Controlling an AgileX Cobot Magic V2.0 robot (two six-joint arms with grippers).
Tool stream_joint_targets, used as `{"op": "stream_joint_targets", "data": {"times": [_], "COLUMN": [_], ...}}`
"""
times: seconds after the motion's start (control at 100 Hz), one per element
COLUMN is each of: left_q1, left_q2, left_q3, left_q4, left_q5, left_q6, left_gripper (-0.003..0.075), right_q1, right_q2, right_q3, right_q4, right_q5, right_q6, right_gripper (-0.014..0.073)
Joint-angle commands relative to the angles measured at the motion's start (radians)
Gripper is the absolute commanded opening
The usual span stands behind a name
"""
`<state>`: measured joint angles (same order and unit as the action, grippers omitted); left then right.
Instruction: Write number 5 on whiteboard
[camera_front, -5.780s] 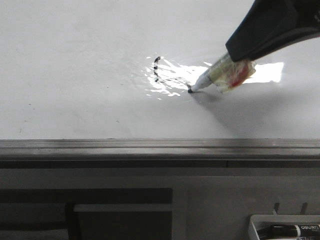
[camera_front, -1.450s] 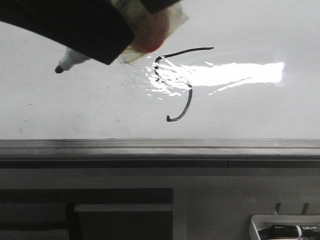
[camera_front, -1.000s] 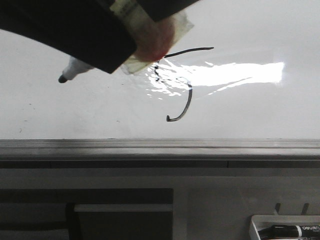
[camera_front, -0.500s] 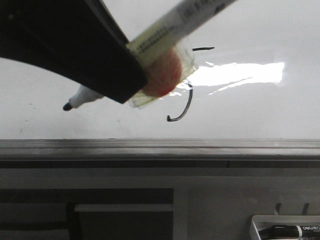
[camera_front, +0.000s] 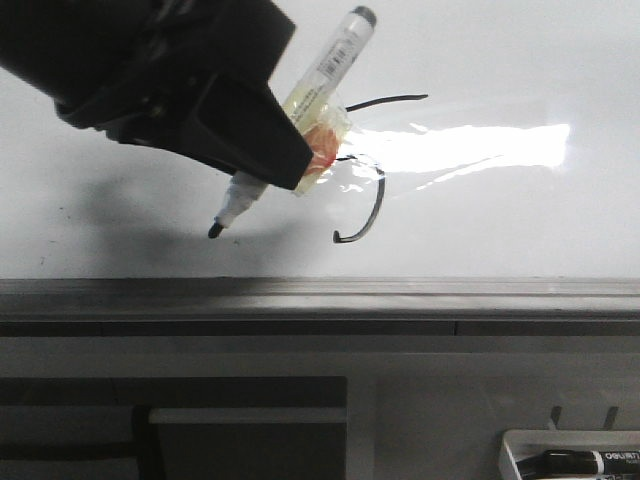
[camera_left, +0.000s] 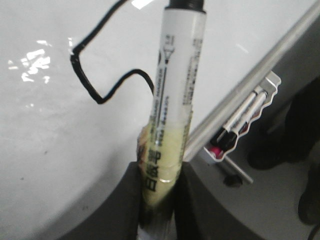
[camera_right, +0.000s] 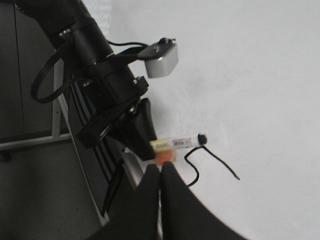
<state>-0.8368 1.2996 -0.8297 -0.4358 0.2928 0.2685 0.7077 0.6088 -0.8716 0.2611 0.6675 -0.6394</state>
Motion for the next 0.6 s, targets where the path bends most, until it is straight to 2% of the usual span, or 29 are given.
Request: {"op": "stream_joint_targets", "data": {"times": [0.0,0.13,0.4,0.59], "left_q1": [0.002,0.009,0.136,0.179], "left_q2": [-0.007,-0.004,-0.006,-0.012], "left_q3": [-0.024,-0.024,-0.024,-0.024], "left_q4": [-0.021,-0.011,0.006,0.03], "left_q5": [-0.149,-0.238,-0.151,-0.176], "left_q6": [-0.069,-0.093,-0.102,-0.102], "left_gripper": [-0.0021,-0.0021,-0.0021,-0.0021], "right_q1": [-0.014,-0.014,-0.014,-0.014], "right_q2": [-0.001,-0.001,-0.001,-0.001], "right_q3": [-0.034,-0.034,-0.034,-0.034], "right_q4": [0.014,0.014,0.012,0.003], "right_q5": [-0.016,0.007,0.009,0.009], "right_q6": [0.005,0.006,0.01,0.013], "right_gripper": [-0.0058,-0.0058,-0.0058,-0.0058]}}
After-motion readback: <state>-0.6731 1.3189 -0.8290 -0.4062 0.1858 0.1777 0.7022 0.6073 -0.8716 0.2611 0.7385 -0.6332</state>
